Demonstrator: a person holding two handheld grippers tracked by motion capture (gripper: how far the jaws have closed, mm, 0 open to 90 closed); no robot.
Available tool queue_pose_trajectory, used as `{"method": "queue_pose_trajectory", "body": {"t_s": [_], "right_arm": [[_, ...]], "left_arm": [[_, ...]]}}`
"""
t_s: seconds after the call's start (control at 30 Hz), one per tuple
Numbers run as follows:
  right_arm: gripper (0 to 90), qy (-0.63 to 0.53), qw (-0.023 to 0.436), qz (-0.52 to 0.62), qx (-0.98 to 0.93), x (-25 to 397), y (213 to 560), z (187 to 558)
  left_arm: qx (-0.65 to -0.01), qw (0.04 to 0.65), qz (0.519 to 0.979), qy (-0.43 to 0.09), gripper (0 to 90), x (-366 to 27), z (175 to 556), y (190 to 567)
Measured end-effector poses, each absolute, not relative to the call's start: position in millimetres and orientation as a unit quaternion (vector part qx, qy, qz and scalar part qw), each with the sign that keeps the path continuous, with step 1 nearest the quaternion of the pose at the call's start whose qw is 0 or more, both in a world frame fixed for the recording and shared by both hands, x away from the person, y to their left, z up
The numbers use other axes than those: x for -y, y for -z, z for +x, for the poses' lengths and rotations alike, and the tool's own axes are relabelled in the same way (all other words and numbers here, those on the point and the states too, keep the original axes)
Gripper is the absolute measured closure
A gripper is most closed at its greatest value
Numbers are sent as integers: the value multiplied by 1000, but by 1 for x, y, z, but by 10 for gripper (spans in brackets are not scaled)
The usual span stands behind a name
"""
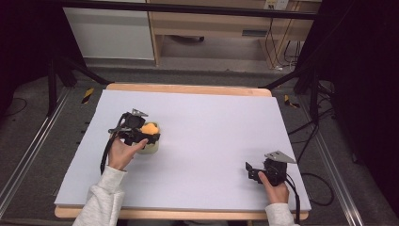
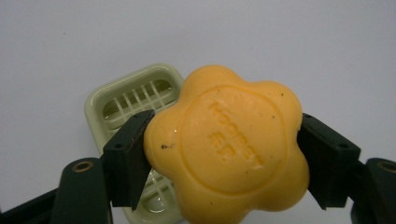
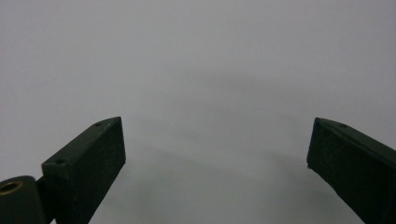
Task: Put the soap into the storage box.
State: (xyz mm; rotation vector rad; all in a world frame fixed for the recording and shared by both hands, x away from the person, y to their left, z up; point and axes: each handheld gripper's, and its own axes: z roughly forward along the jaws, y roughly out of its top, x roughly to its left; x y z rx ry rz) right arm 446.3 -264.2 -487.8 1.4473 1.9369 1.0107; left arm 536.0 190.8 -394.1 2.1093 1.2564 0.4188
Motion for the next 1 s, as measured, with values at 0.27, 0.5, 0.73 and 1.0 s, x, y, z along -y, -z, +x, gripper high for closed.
{"method": "queue_pose_trajectory", "body": {"t_s": [0.27,0.5,0.73,1.0], "right_arm": [[49,-372,257,534,-715,264,488,446],[49,-372,255,534,-715,264,488,446],[49,-372,255,534,-715,264,488,446],[49,-372,256,534,-715,264,488,446]], "left_arm": [[-488,318,796,-161,268,-199,544,397],[-496,316,791,-166,268,-204,550,401],[-502,312,788,-169,268,-208,555,405],[-505,305,790,-169,268,-209,560,412]]}}
